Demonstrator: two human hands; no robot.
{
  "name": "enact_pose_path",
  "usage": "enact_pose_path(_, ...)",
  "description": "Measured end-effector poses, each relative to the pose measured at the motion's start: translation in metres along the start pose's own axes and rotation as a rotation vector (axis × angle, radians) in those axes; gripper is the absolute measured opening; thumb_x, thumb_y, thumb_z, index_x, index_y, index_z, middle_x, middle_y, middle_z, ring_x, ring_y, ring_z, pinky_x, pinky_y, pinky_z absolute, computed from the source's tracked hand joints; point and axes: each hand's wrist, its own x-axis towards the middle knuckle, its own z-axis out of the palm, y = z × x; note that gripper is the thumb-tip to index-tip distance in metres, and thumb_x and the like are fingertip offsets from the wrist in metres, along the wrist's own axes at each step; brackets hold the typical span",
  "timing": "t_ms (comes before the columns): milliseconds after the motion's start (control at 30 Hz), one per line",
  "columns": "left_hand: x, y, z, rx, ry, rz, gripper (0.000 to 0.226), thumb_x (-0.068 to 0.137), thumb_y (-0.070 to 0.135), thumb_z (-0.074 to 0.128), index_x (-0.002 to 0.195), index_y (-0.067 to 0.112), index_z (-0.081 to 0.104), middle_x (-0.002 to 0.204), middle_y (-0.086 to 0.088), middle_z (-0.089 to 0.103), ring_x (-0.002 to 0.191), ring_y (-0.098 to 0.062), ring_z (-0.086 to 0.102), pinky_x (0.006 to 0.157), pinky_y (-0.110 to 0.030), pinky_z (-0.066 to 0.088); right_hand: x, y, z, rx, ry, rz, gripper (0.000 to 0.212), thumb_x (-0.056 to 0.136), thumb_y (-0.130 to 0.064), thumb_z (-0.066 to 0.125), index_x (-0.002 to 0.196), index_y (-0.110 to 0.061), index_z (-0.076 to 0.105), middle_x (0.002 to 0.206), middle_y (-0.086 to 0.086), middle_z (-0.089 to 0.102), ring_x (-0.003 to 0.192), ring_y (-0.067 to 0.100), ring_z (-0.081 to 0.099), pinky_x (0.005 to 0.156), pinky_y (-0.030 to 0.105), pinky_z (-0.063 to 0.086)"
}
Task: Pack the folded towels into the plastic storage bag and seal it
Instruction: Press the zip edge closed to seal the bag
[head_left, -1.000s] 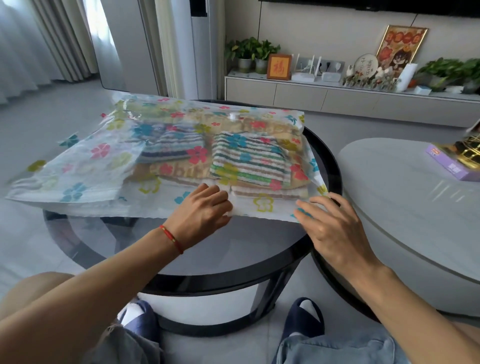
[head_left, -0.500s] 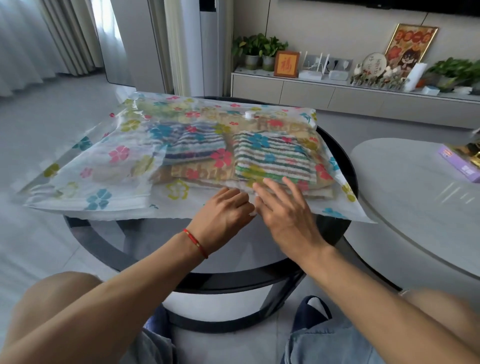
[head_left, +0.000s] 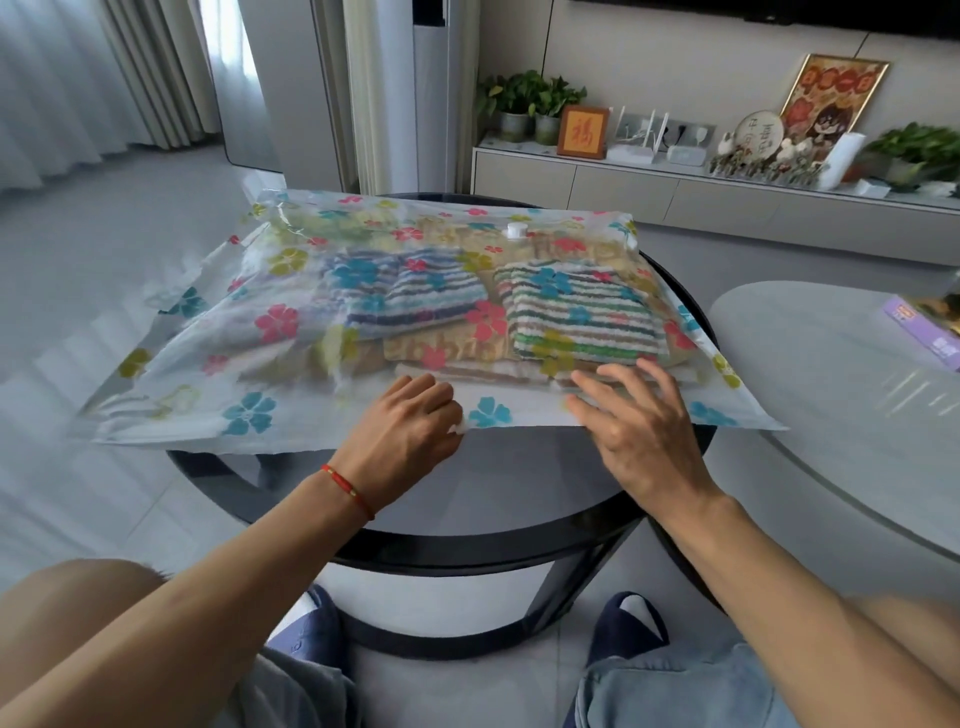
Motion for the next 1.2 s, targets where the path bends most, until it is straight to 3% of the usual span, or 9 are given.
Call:
enact_pose_path(200, -0.022, -0.015, -0.017, 0.113, 0.068, -0.042, 0.015, 0.086, 0.015, 0.073, 0.073, 0.01, 0.068, 0.072, -0.006, 0.06, 0.066, -0.03, 0.058, 0.058, -0.04, 0.044, 0.012, 0.003, -0.011, 0.041, -0.057, -0.016, 0.025, 0.078, -0.007, 0.083, 0.101, -0.014, 0.081, 0.127, 0.011, 0.074, 0.114, 0.035, 0.065, 0.105, 0.057, 0.044)
enact_pose_path(367, -0.019, -0.013, -0.015, 0.12, 0.128, -0.025, 0.021, 0.093, 0.017, 0.067, 0.074, 0.01, 0.068, 0.071, -0.006, 0.057, 0.065, -0.028, 0.053, 0.057, -0.038, 0.04, 0.046, -0.047, -0.015, 0.101, -0.067, -0.16, 0.045, 0.081, -0.033, 0.078, 0.12, -0.01, 0.074, 0.137, 0.011, 0.067, 0.122, 0.031, 0.063, 0.109, 0.055, 0.042)
enact_pose_path(567, -0.024, -0.023, -0.014, 0.126, 0.088, -0.026, 0.015, 0.088, 0.016, 0.071, 0.074, 0.011, 0.067, 0.073, -0.005, 0.058, 0.066, -0.028, 0.055, 0.058, -0.041, 0.043, 0.072, -0.098, 0.006, 0.137, 0.001, -0.201, 0.008, 0.091, -0.01, 0.074, 0.097, -0.013, 0.078, 0.121, 0.002, 0.076, 0.108, 0.026, 0.07, 0.099, 0.047, 0.052)
enact_pose_path(1000, -0.079, -0.067, -0.053, 0.19, 0.072, -0.129, 0.013, 0.09, 0.028, 0.072, 0.082, 0.017, 0.072, 0.078, -0.001, 0.061, 0.069, -0.026, 0.056, 0.06, -0.037, 0.039, 0.056, -0.072, 0.007, 0.193, 0.09, -0.181, 0.023, 0.075, 0.003, 0.085, 0.093, -0.011, 0.08, 0.123, 0.006, 0.076, 0.098, 0.032, 0.073, 0.091, 0.051, 0.053)
enact_pose_path(1200, -0.109, -0.077, -0.071, 0.23, 0.093, -0.207, 0.014, 0.091, 0.029, 0.07, 0.084, 0.017, 0.073, 0.081, 0.0, 0.064, 0.071, -0.027, 0.055, 0.06, -0.038, 0.04, 0.049, -0.078, -0.002, 0.219, 0.007, -0.048, 0.031, 0.07, 0.001, 0.089, 0.098, -0.01, 0.083, 0.129, 0.014, 0.072, 0.104, 0.038, 0.071, 0.092, 0.054, 0.051)
